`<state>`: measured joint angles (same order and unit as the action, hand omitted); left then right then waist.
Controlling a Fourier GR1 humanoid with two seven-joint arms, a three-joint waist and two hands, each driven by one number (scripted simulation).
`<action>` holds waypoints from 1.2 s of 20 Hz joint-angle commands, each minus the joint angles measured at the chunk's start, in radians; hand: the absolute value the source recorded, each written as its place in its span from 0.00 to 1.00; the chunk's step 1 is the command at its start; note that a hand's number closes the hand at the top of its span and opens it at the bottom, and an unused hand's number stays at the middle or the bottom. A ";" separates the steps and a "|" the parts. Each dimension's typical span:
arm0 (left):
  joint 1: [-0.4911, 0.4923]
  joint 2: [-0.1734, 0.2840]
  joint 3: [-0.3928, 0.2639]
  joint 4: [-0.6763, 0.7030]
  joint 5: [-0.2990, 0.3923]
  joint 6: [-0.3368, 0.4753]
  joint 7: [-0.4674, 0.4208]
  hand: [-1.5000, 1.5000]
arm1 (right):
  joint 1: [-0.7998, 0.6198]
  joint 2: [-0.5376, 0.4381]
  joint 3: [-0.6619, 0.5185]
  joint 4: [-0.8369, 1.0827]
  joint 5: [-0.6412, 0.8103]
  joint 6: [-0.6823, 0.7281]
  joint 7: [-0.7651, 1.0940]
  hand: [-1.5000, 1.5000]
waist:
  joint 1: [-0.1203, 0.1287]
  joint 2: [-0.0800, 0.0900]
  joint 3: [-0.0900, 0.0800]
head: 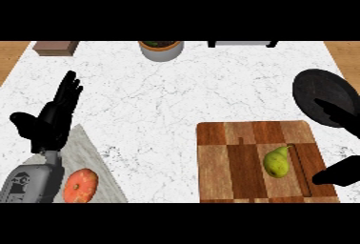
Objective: Pick the pear from the cutting board and place it in the pan
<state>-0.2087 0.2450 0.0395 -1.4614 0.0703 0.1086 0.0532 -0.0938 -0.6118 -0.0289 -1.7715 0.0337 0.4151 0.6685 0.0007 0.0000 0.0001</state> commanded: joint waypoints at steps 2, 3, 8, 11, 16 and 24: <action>-0.056 -0.008 0.027 0.066 -0.004 -0.025 -0.024 0.50 | 0.022 0.044 0.008 0.050 0.048 0.068 -0.077 0.00 | -0.004 0.001 0.000; 0.027 -0.016 0.013 -0.023 -0.018 -0.010 -0.005 0.50 | 0.034 0.058 0.017 0.009 0.060 0.077 -0.050 0.00 | -0.001 -0.001 0.000; -0.014 -0.014 0.059 0.047 -0.013 -0.038 -0.028 0.50 | -0.048 0.109 0.011 0.014 0.088 0.120 0.027 0.00 | -0.002 0.000 0.000; -0.044 -0.009 0.051 -0.034 -0.010 -0.034 0.084 0.50 | -0.010 0.138 0.048 0.015 0.163 0.116 0.011 0.00 | -0.002 -0.001 0.000; -0.043 -0.048 0.035 0.063 -0.048 -0.016 -0.026 0.50 | 0.003 0.119 0.117 0.110 0.293 0.127 -0.051 0.00 | -0.003 0.001 0.000; 0.003 -0.066 0.033 -0.007 -0.057 -0.031 0.002 0.50 | -0.104 0.194 0.107 0.166 0.303 0.237 0.067 0.00 | 0.001 0.000 0.000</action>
<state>-0.2306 0.1973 0.0737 -1.4635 0.0205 0.0811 0.0763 -0.1895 -0.4637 0.0644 -1.6210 0.3051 0.6305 0.7104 0.0013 0.0000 -0.0002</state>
